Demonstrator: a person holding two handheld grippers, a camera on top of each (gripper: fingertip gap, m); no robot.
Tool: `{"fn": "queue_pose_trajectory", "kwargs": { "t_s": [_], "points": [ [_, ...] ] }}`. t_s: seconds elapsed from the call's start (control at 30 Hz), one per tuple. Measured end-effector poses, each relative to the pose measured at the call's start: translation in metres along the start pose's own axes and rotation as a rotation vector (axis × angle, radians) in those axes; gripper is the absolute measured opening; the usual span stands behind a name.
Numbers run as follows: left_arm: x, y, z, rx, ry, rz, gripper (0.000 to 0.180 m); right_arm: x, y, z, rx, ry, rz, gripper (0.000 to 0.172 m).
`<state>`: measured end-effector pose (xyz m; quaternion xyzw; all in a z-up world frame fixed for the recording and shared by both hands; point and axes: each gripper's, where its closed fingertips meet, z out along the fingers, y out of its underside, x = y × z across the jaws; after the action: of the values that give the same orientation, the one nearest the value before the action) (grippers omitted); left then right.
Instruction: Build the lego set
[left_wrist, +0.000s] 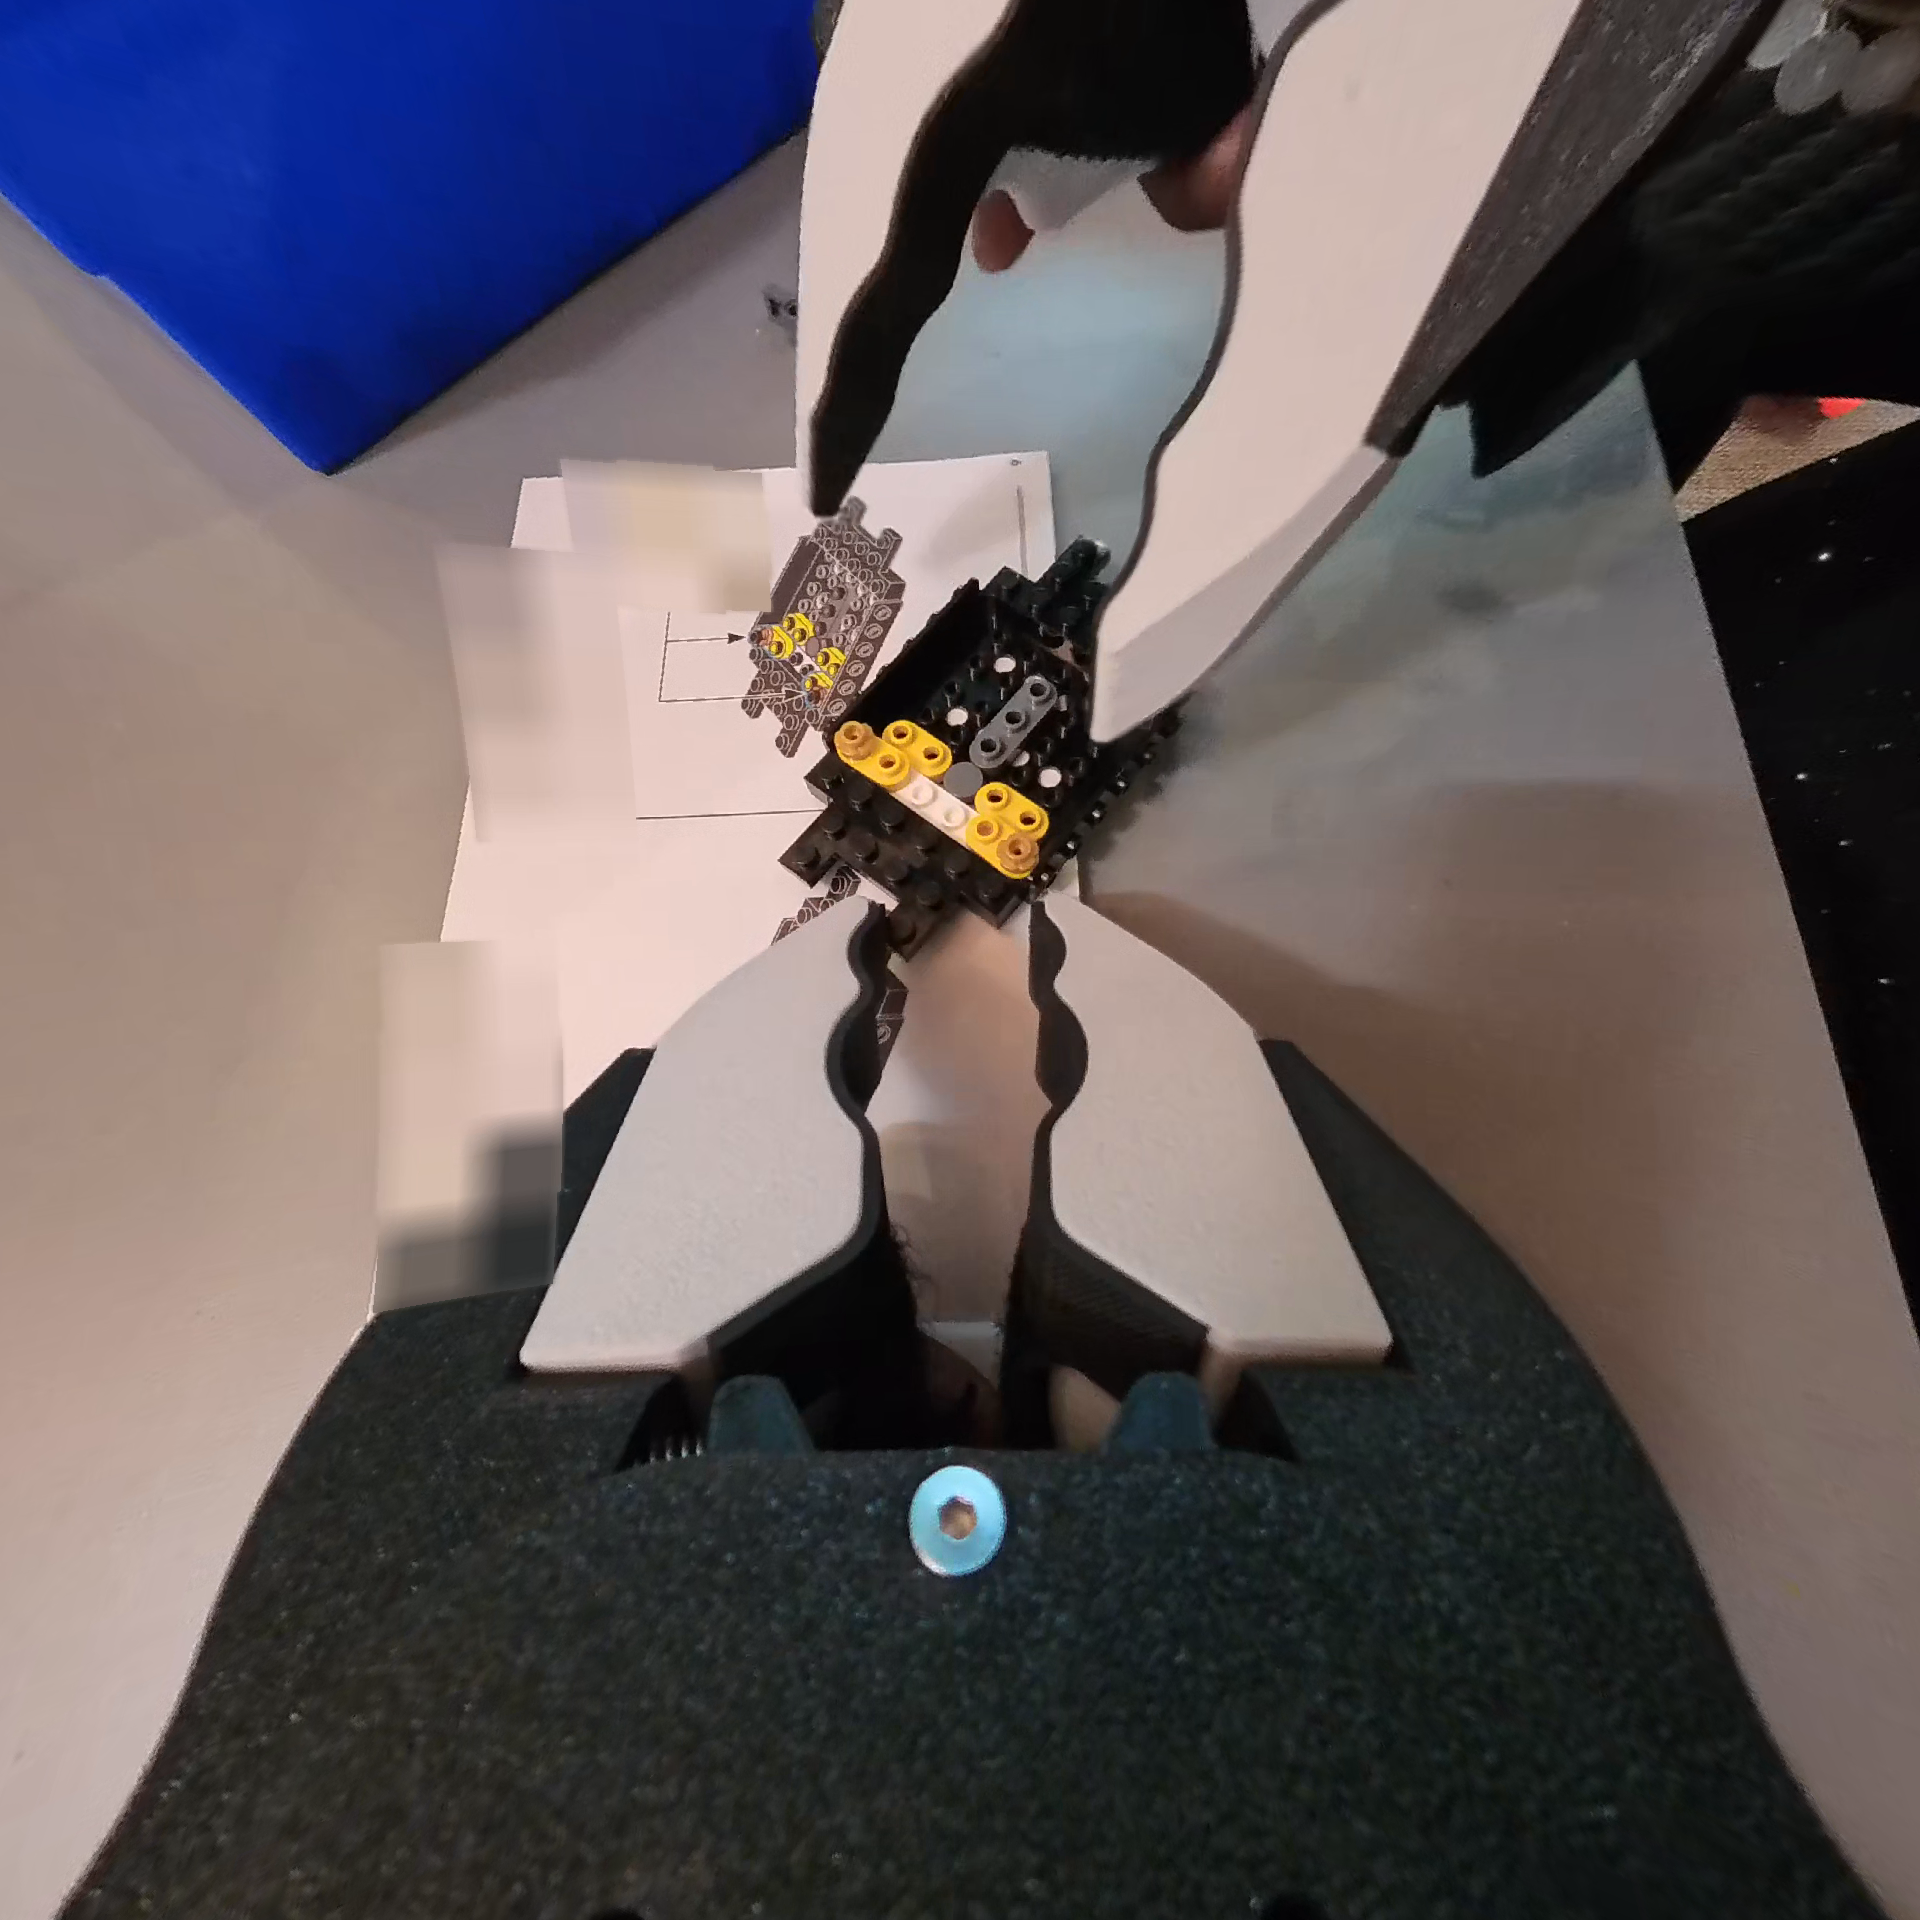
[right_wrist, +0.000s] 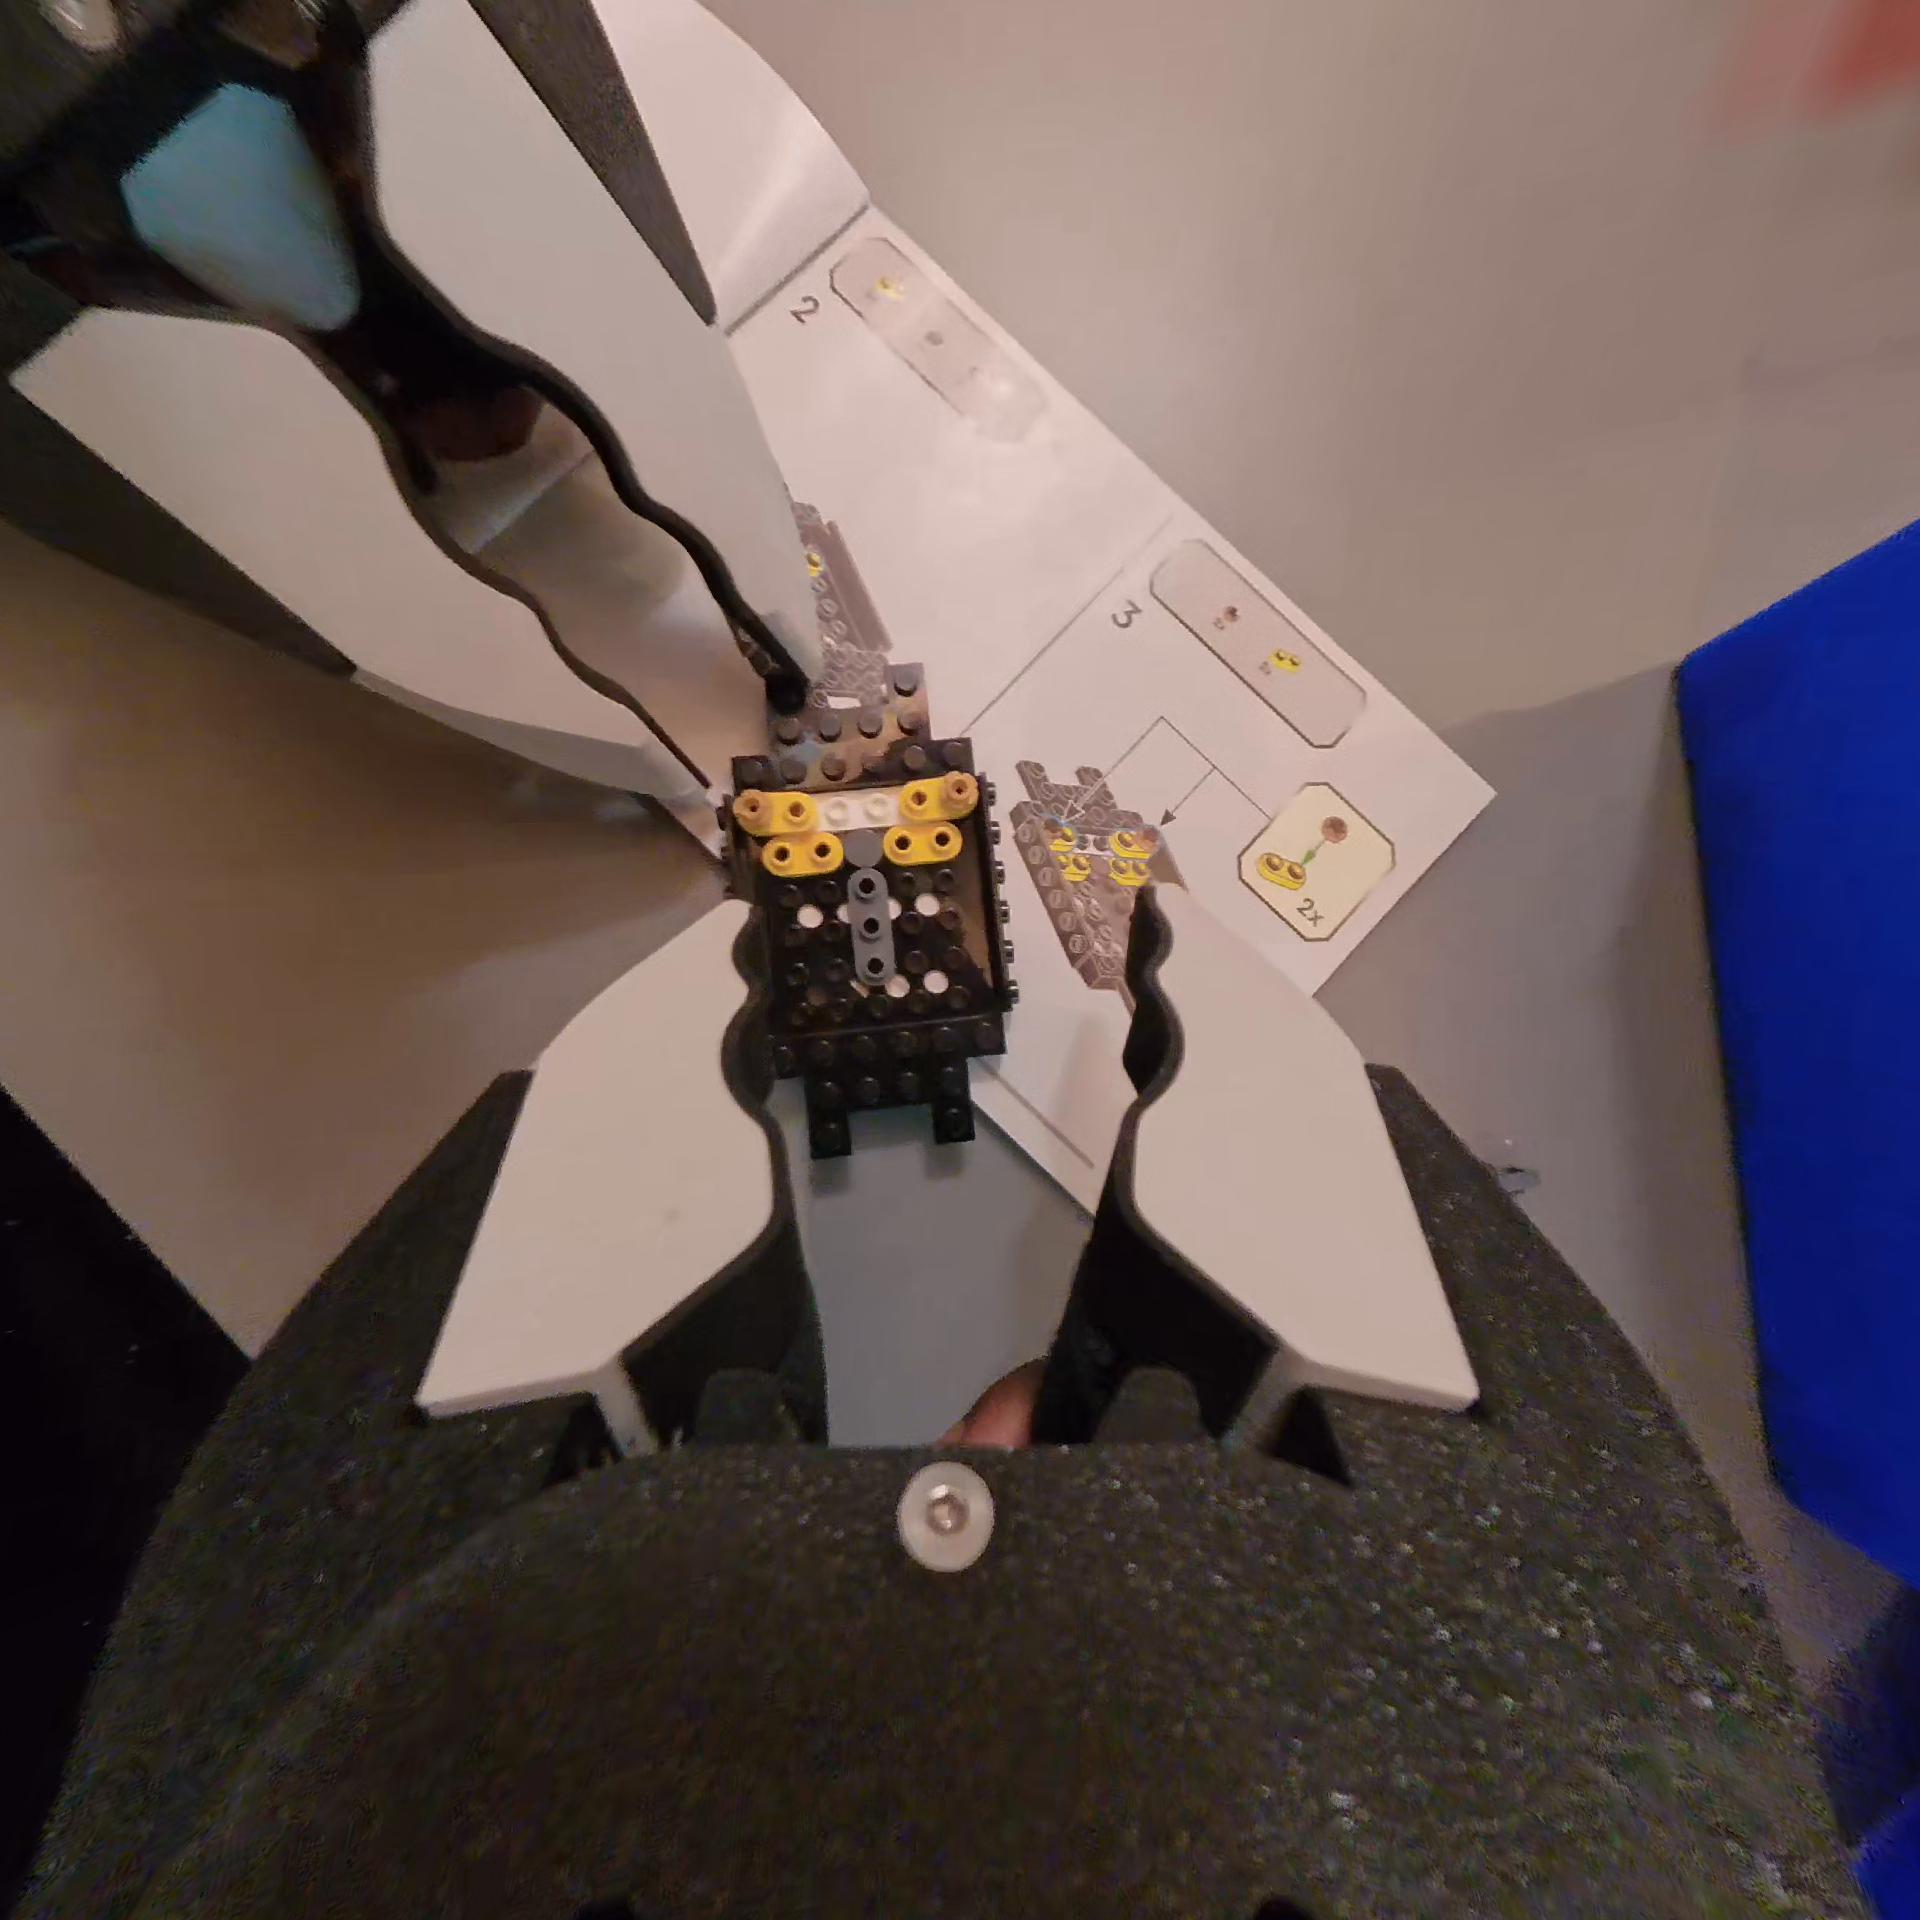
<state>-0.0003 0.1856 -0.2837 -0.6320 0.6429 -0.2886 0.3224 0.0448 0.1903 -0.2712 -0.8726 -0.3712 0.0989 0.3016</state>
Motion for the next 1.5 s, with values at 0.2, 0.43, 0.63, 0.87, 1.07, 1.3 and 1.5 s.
{"fn": "queue_pose_trajectory", "kwargs": {
  "t_s": [0.2, 0.43, 0.63, 0.87, 1.07, 1.3, 1.5],
  "points": [
    [-0.0007, 0.0009, -0.0002, 0.0, 0.002, -0.006, 0.026, -0.0023, 0.0002, -0.0014, 0.011, -0.001, -0.004, 0.067],
    [-0.001, 0.0012, -0.0005, 0.001, 0.002, -0.008, 0.027, -0.006, -0.001, -0.0048, 0.019, -0.003, -0.016, 0.067],
    [-0.0001, 0.0016, -0.0007, 0.002, 0.007, -0.004, 0.028, -0.0053, -0.0015, -0.0055, 0.021, 0.0, -0.016, 0.067],
    [0.0001, 0.0019, -0.0006, 0.0, 0.01, -0.003, 0.028, -0.0057, -0.0006, -0.0045, 0.018, -0.001, -0.016, 0.067],
    [0.0004, 0.002, -0.0006, -0.001, 0.011, -0.002, 0.029, -0.0056, -0.001, -0.0048, 0.021, 0.001, -0.016, 0.066],
    [0.0005, 0.0025, -0.0004, -0.004, 0.011, -0.001, 0.029, -0.0049, -0.0009, -0.0055, 0.023, 0.004, -0.014, 0.066],
    [0.0005, 0.0031, -0.0001, -0.008, 0.012, -0.001, 0.029, -0.002, 0.001, -0.0052, 0.009, 0.006, -0.023, 0.066]
  ]
}}
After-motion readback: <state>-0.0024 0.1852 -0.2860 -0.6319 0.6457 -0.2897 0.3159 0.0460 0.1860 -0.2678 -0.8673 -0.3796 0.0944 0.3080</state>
